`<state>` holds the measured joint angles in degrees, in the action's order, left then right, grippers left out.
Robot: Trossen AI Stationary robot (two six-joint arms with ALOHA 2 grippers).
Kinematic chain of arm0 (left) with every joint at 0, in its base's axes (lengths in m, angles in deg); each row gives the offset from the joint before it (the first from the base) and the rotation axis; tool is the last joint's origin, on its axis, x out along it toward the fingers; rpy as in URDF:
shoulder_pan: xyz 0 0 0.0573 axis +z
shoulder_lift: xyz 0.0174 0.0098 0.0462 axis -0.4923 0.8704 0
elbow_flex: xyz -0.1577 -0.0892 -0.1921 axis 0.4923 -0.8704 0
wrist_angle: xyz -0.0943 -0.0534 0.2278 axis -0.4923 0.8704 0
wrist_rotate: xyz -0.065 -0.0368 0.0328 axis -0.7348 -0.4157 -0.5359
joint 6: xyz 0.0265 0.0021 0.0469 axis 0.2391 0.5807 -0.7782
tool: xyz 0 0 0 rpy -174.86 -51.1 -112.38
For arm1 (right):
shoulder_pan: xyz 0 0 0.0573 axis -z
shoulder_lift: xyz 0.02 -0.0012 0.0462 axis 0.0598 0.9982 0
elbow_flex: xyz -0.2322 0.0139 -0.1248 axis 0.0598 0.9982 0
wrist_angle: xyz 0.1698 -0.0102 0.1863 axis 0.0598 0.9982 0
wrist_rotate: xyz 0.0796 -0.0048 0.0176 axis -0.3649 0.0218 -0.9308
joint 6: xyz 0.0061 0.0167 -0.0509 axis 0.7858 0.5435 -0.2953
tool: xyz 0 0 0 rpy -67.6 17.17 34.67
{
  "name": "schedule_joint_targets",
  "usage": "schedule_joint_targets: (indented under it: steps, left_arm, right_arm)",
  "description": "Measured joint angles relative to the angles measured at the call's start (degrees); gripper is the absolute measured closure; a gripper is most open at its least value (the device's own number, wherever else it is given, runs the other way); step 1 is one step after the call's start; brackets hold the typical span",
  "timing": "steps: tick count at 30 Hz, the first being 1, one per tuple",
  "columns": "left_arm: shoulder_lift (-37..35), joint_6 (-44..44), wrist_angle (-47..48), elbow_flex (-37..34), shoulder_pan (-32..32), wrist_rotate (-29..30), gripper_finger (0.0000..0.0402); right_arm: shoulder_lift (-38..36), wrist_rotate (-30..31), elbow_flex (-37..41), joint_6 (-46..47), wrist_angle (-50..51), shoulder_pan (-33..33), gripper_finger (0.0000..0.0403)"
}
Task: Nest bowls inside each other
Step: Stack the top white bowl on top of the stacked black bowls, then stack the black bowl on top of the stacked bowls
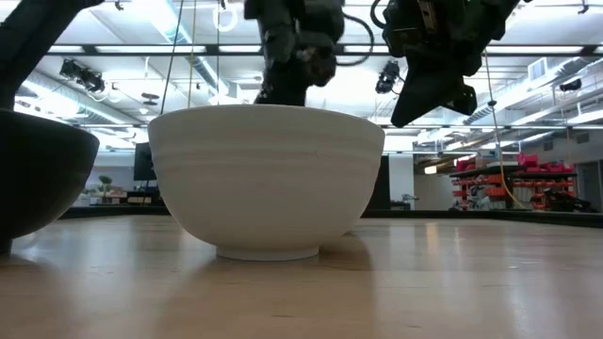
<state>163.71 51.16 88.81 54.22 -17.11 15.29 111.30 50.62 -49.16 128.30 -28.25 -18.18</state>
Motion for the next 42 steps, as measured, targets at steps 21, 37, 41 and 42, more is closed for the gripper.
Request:
schedule_joint_targets:
  steps: [21,37,41,42]
  left_arm:
    - [6.74,-0.33,-0.68,0.0,1.32,-1.37,0.0369]
    - [2.93,-5.04,16.24,11.95,0.53,2.17,0.0385]
    - [0.69,-4.23,20.94,11.93,-0.91,4.93,0.0369]
    - [0.16,-3.61,22.13,11.89,-1.43,5.48,0.0366]
  right_arm:
    - [-0.04,-0.04,0.0,0.8,-0.45,-1.19,0.0402]
    - [-0.07,-2.57,0.0,2.33,-0.61,-1.97,0.039]
    - [-0.07,-2.56,0.0,1.71,0.05,-2.26,0.0389]
    - [-0.07,-2.56,0.0,0.9,0.31,-2.24,0.0389]
